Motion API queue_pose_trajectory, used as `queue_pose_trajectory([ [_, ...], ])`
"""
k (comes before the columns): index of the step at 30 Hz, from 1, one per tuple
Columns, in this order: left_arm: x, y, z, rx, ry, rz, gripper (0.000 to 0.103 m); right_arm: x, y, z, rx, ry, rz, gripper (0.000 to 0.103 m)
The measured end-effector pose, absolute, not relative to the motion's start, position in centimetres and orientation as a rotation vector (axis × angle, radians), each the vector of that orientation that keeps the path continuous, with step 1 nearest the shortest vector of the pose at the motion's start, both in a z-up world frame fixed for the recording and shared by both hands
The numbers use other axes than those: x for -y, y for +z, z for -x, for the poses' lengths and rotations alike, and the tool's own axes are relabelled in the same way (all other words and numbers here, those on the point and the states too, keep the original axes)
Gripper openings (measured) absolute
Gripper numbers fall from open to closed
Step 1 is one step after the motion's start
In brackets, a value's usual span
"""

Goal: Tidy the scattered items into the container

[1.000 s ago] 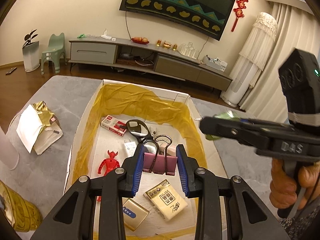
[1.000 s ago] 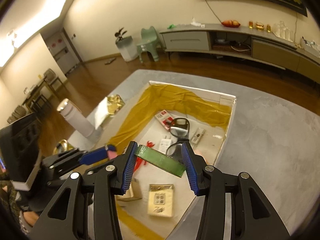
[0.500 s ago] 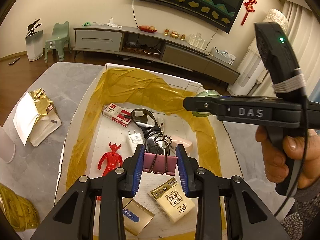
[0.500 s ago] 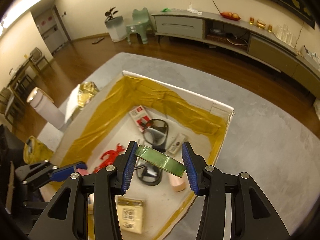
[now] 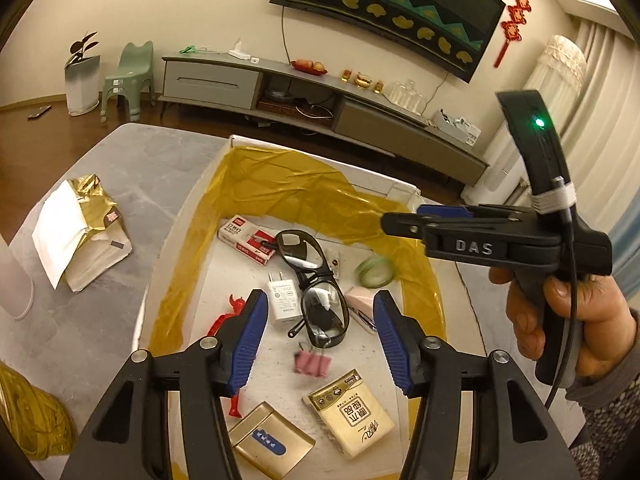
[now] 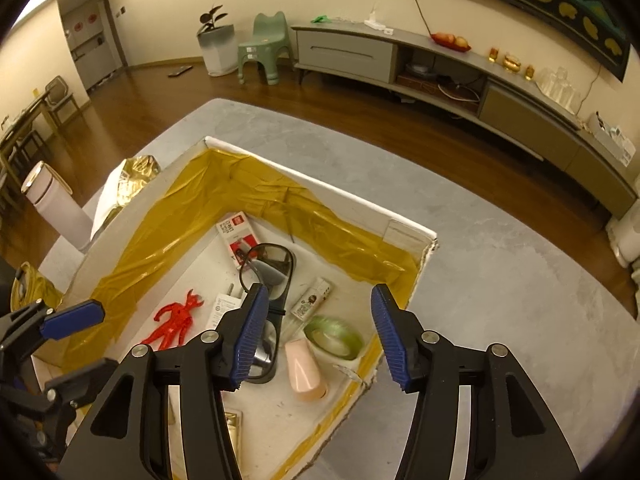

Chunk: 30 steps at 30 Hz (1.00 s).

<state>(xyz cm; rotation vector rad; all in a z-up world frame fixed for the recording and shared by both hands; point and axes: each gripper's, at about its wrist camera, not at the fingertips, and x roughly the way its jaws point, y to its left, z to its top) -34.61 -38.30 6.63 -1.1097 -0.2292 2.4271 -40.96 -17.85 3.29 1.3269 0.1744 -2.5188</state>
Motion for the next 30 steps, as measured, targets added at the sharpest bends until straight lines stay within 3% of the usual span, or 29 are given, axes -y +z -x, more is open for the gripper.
queue_pose_trajectory([
  [22,38.5,10.4,31.3,0.166,2.475,1.022,0.056,19.4,5.7,32.3,-0.288,-2.449,-1.287,0.057],
  [30,38.9,12.5,28.6,0.136,2.493,0.975,0.056,20.4,6.5,26.8,-0.449,-2.396,-1.290,0.057],
])
